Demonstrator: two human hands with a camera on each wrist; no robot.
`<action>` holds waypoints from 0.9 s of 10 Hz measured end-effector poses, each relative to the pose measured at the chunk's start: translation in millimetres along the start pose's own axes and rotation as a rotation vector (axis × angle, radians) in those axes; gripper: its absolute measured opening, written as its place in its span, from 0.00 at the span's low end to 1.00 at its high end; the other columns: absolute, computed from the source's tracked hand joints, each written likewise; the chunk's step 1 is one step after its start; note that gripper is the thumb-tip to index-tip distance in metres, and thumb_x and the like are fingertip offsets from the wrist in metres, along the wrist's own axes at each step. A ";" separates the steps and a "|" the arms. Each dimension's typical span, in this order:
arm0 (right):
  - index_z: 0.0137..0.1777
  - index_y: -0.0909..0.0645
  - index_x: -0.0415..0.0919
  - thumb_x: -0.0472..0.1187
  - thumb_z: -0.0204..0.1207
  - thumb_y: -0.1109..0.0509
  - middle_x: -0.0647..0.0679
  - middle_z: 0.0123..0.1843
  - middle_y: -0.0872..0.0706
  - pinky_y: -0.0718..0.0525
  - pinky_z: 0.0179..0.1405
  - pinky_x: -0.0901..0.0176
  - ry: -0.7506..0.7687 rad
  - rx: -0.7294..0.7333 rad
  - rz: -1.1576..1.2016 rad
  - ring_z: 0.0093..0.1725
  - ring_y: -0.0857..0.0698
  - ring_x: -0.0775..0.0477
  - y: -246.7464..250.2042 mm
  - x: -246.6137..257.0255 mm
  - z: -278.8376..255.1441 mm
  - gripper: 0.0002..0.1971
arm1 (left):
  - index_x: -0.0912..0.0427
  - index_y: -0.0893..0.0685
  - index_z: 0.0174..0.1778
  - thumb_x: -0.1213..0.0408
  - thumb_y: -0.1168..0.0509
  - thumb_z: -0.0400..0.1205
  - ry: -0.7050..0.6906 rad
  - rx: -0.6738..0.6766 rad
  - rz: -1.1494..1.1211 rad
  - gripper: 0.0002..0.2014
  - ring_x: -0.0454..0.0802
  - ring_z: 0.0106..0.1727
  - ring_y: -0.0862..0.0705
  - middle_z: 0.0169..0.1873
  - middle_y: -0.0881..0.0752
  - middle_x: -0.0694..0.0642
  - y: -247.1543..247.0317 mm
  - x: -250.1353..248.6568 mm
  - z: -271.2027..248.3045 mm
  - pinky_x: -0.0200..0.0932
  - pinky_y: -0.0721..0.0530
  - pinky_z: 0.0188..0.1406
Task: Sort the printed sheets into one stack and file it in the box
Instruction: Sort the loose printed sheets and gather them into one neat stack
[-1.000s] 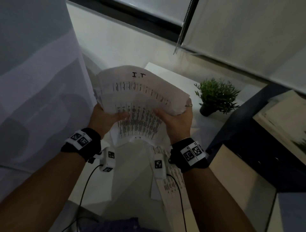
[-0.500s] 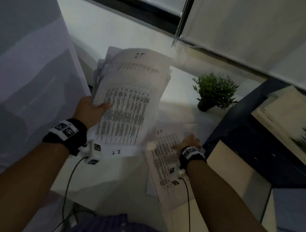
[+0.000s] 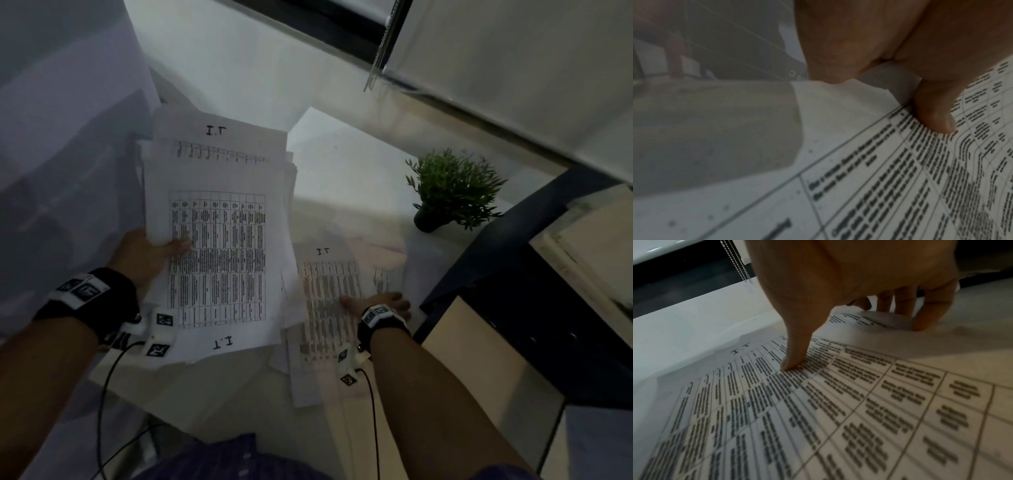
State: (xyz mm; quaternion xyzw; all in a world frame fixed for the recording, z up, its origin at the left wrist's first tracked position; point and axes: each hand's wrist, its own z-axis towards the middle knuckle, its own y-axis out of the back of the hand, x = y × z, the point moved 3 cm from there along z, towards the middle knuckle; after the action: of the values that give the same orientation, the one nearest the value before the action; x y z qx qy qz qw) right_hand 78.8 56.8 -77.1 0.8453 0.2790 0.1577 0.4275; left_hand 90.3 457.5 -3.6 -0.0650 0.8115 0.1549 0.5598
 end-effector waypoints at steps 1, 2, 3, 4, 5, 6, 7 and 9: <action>0.83 0.50 0.34 0.78 0.50 0.23 0.34 0.81 0.39 0.28 0.75 0.34 -0.019 -0.008 0.077 0.78 0.34 0.30 -5.3 -3.3 -2.3 0.71 | 0.70 0.19 0.66 0.69 0.29 0.79 0.002 -0.023 -0.001 0.19 0.32 0.34 0.16 0.55 0.13 0.61 -2.5 -0.9 -0.6 0.29 0.19 0.43; 0.82 0.47 0.34 0.73 0.55 0.20 0.33 0.79 0.33 0.26 0.73 0.34 -0.006 -0.018 0.128 0.76 0.30 0.29 -6.0 -6.2 -3.0 0.66 | 0.67 0.20 0.67 0.70 0.30 0.80 0.008 -0.023 0.001 0.19 0.30 0.29 0.16 0.49 0.14 0.58 -6.2 -3.3 -3.4 0.23 0.22 0.31; 0.84 0.51 0.34 0.60 0.62 0.17 0.30 0.82 0.37 0.28 0.75 0.34 0.036 0.006 0.202 0.79 0.32 0.27 -9.3 -8.7 -5.0 0.62 | 0.70 0.19 0.66 0.69 0.29 0.79 0.006 -0.007 -0.014 0.20 0.38 0.40 0.14 0.54 0.16 0.58 -4.5 -5.0 -6.4 0.34 0.20 0.48; 0.85 0.48 0.33 0.46 0.69 0.17 0.29 0.82 0.39 0.32 0.78 0.35 0.049 0.043 0.258 0.80 0.34 0.27 -15.0 -11.9 -2.7 0.53 | 0.70 0.18 0.65 0.67 0.27 0.78 0.040 0.015 -0.006 0.20 0.51 0.54 0.17 0.54 0.15 0.56 1.1 5.3 2.8 0.42 0.24 0.61; 0.86 0.43 0.35 0.42 0.84 0.33 0.31 0.83 0.35 0.29 0.78 0.38 0.198 0.041 0.039 0.79 0.30 0.30 -21.9 -11.5 -12.0 0.35 | 0.60 0.13 0.55 0.66 0.25 0.77 0.064 0.038 -0.008 0.11 0.46 0.47 0.14 0.37 0.10 0.40 6.3 11.2 4.6 0.46 0.22 0.65; 0.80 0.32 0.33 0.45 0.84 0.32 0.36 0.79 0.27 0.22 0.72 0.39 0.195 0.046 0.111 0.75 0.23 0.33 -17.0 -9.3 -18.4 0.28 | 0.57 0.14 0.51 0.67 0.26 0.77 0.092 0.034 -0.034 0.09 0.40 0.43 0.16 0.25 0.12 0.35 12.0 15.5 4.1 0.46 0.23 0.63; 0.83 0.36 0.37 0.43 0.75 0.22 0.38 0.81 0.29 0.22 0.73 0.42 0.219 -0.109 0.368 0.76 0.24 0.33 13.4 5.3 -30.7 0.39 | 0.54 0.13 0.46 0.67 0.25 0.76 0.148 0.031 -0.070 0.07 0.45 0.43 0.14 0.36 0.10 0.45 14.9 22.3 4.2 0.53 0.20 0.63; 0.60 0.20 0.35 0.44 0.70 0.24 0.38 0.56 0.12 0.12 0.54 0.43 0.538 -0.461 0.556 0.54 0.12 0.37 126.4 24.5 -88.6 0.21 | 0.65 0.18 0.67 0.56 0.20 0.69 0.301 0.129 -0.019 0.32 0.56 0.60 0.17 0.62 0.15 0.57 -5.7 46.6 9.6 0.50 0.22 0.63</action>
State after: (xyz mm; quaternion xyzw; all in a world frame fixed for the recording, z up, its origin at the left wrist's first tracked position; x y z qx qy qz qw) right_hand 96.1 67.3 77.9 0.6998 0.1002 0.5387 0.4583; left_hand 83.5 458.4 -51.0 -0.0588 0.8938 0.0856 0.4363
